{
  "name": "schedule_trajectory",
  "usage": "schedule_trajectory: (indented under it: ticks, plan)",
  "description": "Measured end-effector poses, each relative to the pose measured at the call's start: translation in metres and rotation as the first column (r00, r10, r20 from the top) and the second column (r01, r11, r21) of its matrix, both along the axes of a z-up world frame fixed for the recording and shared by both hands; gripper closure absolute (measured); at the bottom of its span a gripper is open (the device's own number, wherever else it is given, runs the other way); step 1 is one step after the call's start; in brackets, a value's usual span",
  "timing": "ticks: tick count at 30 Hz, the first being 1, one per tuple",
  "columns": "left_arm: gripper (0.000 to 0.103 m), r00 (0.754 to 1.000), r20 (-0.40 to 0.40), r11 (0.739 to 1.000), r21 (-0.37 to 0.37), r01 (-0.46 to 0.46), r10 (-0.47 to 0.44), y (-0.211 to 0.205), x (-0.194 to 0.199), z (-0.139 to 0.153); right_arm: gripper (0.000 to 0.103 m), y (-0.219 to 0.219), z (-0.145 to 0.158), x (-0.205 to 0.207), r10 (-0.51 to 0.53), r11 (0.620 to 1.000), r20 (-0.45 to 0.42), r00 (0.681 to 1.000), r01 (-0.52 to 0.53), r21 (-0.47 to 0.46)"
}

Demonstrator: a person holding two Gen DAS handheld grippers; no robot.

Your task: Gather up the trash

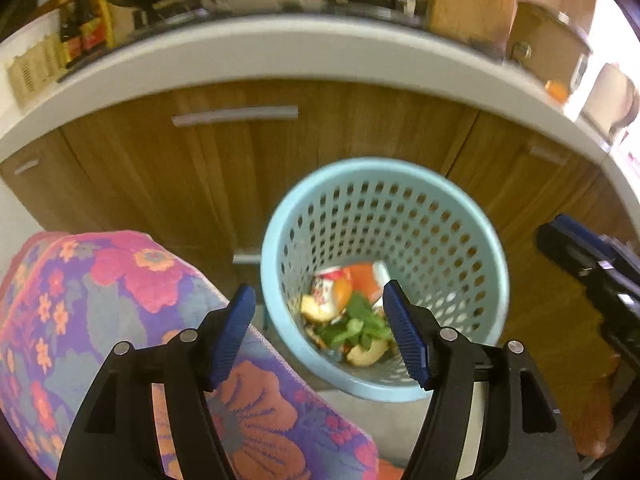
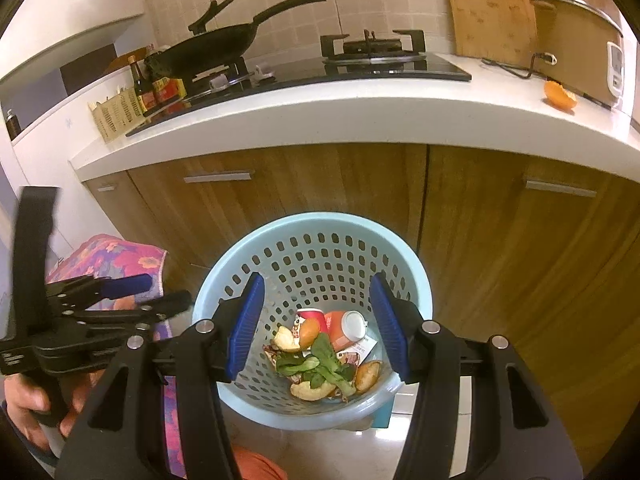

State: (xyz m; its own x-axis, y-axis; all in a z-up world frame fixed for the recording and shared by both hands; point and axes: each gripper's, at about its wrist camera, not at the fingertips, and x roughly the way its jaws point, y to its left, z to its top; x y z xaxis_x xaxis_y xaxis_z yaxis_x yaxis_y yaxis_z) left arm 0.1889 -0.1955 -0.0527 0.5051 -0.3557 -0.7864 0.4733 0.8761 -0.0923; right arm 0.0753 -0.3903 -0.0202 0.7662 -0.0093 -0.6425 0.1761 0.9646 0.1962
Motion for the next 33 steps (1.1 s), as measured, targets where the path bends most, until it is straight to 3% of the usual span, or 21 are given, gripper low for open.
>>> schedule_trajectory:
  ticks: [4, 7, 9, 12, 17, 22, 28, 33]
  plan:
    - [0.034, 0.998, 0.045, 0.997, -0.067, -0.029, 0.032, 0.018, -0.020, 0.017, 0.052, 0.006, 0.009, -0.003, 0.012, 1.000, 0.017, 1.000, -0.011, -0.009]
    - [0.032, 0.992, 0.102, 0.995, -0.078, -0.063, 0.071, 0.030, -0.037, 0.029, 0.051, 0.018, 0.020, -0.007, 0.031, 0.999, 0.032, 0.999, -0.030, -0.026]
    - [0.029, 0.982, 0.157, 0.991, -0.096, -0.095, 0.109, 0.042, -0.053, 0.038, 0.046, 0.025, 0.028, -0.010, 0.048, 0.998, 0.044, 0.998, -0.046, -0.032]
    - [0.023, 0.953, 0.236, 0.977, -0.145, -0.157, 0.188, 0.066, -0.076, 0.049, 0.044, 0.046, 0.041, -0.017, 0.082, 0.995, 0.070, 0.994, -0.077, -0.071]
    - [0.019, 0.882, 0.341, 0.944, -0.175, -0.279, 0.324, 0.099, -0.102, 0.052, 0.042, 0.080, 0.051, -0.024, 0.089, 0.988, 0.084, 0.992, -0.077, -0.137]
    - [0.019, 0.843, 0.382, 0.925, -0.186, -0.332, 0.380, 0.115, -0.109, 0.050, 0.038, 0.098, 0.047, -0.025, 0.052, 0.990, 0.084, 0.995, -0.040, -0.133]
    - [0.018, 0.827, 0.413, 0.924, -0.164, -0.345, 0.382, 0.121, -0.117, 0.053, 0.034, 0.104, 0.047, -0.029, 0.006, 0.991, 0.103, 0.995, 0.007, -0.131]
    - [0.018, 0.837, 0.402, 0.928, -0.158, -0.337, 0.372, 0.117, -0.117, 0.047, 0.031, 0.119, 0.051, -0.041, -0.004, 0.973, 0.141, 0.990, 0.036, -0.227]
